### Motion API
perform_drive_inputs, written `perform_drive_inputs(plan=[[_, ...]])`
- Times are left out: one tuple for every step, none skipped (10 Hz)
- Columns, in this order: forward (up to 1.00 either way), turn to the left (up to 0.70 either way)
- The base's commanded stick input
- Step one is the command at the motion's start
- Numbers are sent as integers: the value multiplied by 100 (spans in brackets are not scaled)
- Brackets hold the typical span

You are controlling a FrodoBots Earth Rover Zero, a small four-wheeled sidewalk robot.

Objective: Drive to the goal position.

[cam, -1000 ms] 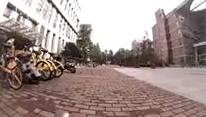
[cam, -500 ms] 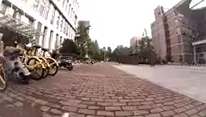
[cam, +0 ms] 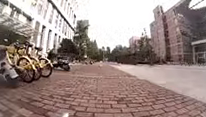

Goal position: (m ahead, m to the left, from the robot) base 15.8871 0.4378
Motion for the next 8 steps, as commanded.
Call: perform_drive_inputs(plan=[[70, 0], [70, 0], [70, 0], [70, 0], [70, 0], [70, -9], [70, -1], [70, 0]])
